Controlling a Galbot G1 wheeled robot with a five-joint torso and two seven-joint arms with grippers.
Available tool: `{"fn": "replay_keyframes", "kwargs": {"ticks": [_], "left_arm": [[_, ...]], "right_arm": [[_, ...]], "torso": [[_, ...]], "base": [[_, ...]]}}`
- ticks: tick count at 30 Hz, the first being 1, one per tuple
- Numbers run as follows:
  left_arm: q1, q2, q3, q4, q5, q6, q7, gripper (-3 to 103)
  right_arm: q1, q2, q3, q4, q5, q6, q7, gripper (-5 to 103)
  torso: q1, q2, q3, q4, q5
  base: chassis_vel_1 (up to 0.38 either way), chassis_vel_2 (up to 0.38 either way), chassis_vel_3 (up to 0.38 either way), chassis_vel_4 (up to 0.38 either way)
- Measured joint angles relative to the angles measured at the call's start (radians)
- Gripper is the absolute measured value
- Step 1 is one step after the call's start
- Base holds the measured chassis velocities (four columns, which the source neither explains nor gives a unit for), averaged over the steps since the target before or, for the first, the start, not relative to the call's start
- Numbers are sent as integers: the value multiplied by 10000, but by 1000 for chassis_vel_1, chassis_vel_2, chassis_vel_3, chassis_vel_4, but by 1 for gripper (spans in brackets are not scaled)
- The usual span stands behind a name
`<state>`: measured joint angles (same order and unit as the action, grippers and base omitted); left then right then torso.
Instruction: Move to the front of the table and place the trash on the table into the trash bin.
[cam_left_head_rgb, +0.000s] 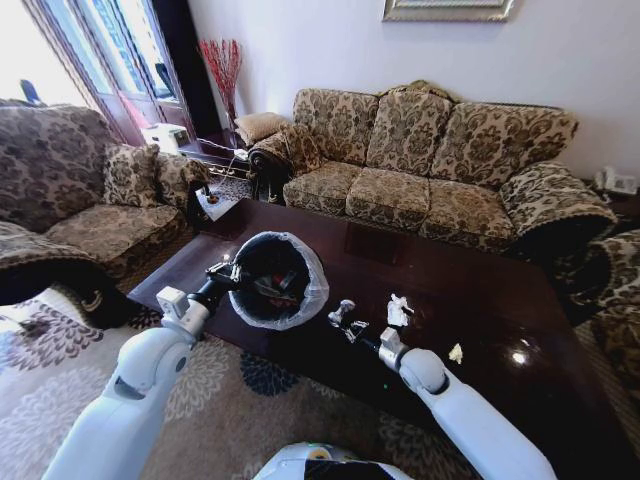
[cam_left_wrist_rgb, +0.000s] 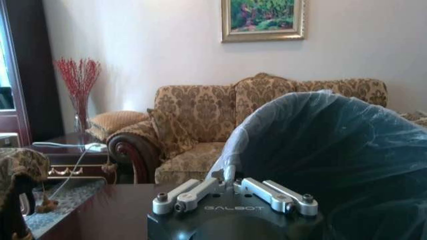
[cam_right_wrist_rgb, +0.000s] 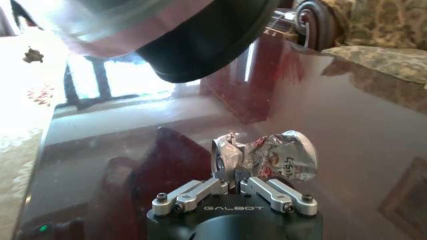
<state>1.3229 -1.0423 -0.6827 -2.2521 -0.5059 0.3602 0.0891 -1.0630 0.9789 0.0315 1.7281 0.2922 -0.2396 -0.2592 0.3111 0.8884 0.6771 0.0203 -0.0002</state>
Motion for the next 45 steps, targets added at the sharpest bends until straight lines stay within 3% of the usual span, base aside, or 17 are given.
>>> {"fn": "replay_keyframes", "kwargs": {"ticks": [13,21,27,31,33,36,45], "left_arm": [[-16,-2,11,-27,18,-18,40,0],[-358,289,257,503,-112,-267,288,0],[-732,678,534,912,-444,-247,326,0],[-1359,1326,901,1339,-1178,-87,329,0],[-2226,1670,1341,1803,-1625,27,329,0],[-2894,1787,1680,2095,-1801,140,322,0],[-5135,2099,3130,2883,-2911,1172,238,0]], "right_arm": [[207,-16,802,595,669,-78,416,2],[2217,-198,2140,1658,2693,-614,1098,2],[3480,-627,2233,2253,3953,-814,1365,2],[4360,-897,1822,2580,4966,-1074,1499,2],[4994,-959,1222,2678,5559,-1129,1512,2],[5498,-926,733,2753,5834,-1183,1487,2],[7444,-879,-963,3122,6834,-1679,1083,2]], "torso": [[0,0,0,-1,1],[1,-1,0,1,-3],[0,0,0,0,-3],[0,-1,0,2,-2],[0,-1,1,0,-1],[1,-1,1,0,0],[1,-1,1,2,-4]], "base": [[0,0,0,0],[0,0,0,0],[0,0,0,0],[0,0,0,0],[0,0,0,0],[0,0,0,0],[0,0,0,0]]}}
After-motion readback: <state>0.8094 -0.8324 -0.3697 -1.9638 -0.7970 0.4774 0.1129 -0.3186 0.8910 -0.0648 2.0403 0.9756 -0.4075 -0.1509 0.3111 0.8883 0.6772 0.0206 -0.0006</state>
